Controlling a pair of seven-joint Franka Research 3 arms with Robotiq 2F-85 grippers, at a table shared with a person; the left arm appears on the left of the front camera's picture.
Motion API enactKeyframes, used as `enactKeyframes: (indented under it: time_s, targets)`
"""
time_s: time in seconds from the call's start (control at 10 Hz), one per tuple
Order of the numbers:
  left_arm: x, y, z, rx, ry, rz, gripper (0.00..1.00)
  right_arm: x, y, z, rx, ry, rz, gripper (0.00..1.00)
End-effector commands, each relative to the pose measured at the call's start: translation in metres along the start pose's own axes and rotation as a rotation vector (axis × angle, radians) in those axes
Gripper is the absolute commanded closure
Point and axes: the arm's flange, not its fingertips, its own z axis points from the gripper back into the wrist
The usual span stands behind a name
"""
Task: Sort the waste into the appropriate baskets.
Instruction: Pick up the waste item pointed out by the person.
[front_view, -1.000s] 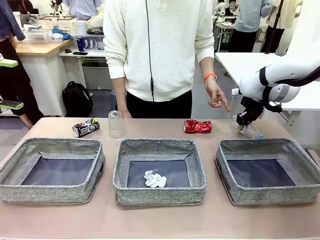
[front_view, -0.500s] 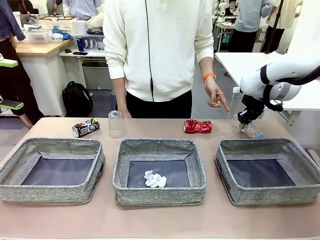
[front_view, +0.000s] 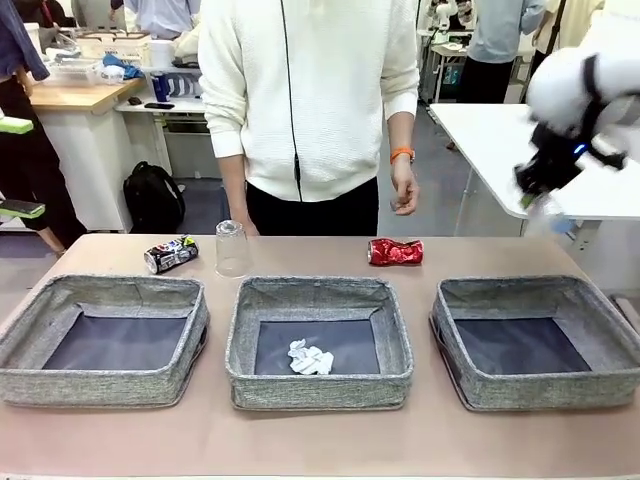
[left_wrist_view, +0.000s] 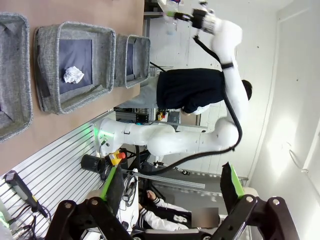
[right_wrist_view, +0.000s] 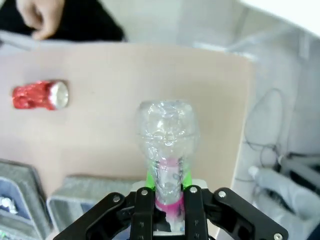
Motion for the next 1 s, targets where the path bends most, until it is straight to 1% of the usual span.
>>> enactKeyframes:
  time_s: [0.0,0.1,0.2,0.3,0.4,0.6,0.7,0.8,0.9]
  targets:
    - [0.001,-0.002,0.0,-0.017,-0.004,-0.021,0.0,-0.05,0.041,0.045,-0.144,0.072,-0.092,1.0]
    - [0.001,-0.002,0.0,-0.017,-0.004,-0.021,0.0,-0.076,0.052,0.052,-0.173,0.149,-0.14,1.0]
    - [0.001,-0.002,0.0,-0.017,-0.004,-0.021,0.0,-0.096,0.064,0.049,-0.16,0.044,-0.128,1.0]
    - [0.001,-0.002,0.0,-0.017,-0.004,-0.021,0.0,-0.095,0.065,0.038,-0.112,-0.155,0.04,1.0]
    - [0.001,-0.002,0.0,-0.017,-0.004,-0.021,0.0,-0.08,0.047,0.073,-0.158,0.07,-0.121,1.0]
    - [0.001,-0.002,0.0,-0.017,-0.004,-0.021,0.0,-0.08,0.047,0.073,-0.158,0.07,-0.121,1.0]
    - [0.001,-0.002,0.0,-0.017,-0.004,-0.021,0.0,-0.094,0.06,0.062,-0.15,0.024,-0.089,0.8]
    - [0.001,-0.002,0.0,-0.017,-0.004,-0.021,0.0,-0.09,0.068,0.066,-0.083,0.037,-0.191,0.8]
    - [0.001,-0.002,0.0,-0.017,-0.004,-0.021,0.0,-0.076,0.094,0.098,-0.057,0.022,-0.31,0.8]
